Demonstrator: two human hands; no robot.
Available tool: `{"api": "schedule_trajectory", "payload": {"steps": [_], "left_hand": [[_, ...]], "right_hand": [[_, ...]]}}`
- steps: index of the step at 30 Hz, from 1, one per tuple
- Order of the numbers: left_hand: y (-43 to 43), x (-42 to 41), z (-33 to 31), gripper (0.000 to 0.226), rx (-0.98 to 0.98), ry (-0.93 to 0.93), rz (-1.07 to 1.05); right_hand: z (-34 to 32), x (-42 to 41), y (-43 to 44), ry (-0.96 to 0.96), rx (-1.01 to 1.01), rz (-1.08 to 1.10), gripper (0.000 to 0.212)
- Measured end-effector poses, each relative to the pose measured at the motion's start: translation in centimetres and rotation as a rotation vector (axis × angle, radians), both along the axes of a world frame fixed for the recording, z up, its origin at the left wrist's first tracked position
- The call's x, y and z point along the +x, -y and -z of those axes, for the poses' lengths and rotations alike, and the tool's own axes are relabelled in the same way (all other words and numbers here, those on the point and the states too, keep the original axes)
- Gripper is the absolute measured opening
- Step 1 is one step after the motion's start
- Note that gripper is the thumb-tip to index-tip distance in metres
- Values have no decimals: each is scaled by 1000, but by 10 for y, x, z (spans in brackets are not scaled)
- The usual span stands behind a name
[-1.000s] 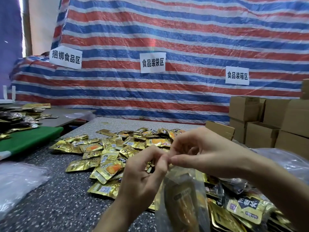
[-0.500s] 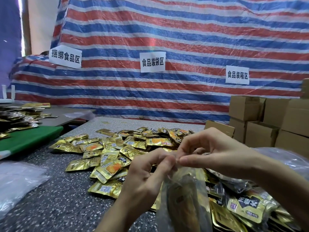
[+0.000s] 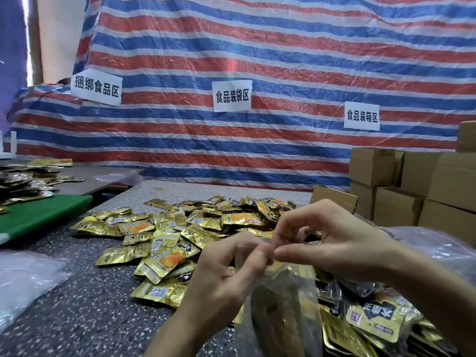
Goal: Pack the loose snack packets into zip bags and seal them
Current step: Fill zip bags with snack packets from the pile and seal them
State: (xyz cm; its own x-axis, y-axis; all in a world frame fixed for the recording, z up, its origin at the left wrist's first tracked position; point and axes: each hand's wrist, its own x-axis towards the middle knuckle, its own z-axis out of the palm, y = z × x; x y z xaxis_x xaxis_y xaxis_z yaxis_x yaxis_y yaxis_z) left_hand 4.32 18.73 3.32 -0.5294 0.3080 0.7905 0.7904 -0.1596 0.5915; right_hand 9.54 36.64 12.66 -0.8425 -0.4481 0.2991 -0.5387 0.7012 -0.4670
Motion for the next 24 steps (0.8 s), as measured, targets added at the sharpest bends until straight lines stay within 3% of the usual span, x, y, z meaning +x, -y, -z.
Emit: {"api": "schedule_trajectory", "payload": {"steps": [10, 15, 20, 24], "left_hand": [[4, -2, 1, 23, 86, -26, -82], [4, 0, -1, 23, -8, 36, -11], [4, -1, 0, 22, 25, 45, -3], [9, -7, 0, 25, 37, 74, -4]], "right_hand": [[4, 5, -10, -61, 31, 74, 9], [8, 6, -8, -87, 26, 55, 10], [11, 4, -18, -45, 42, 80, 12], [14, 5, -32, -8, -66, 114, 20]]}}
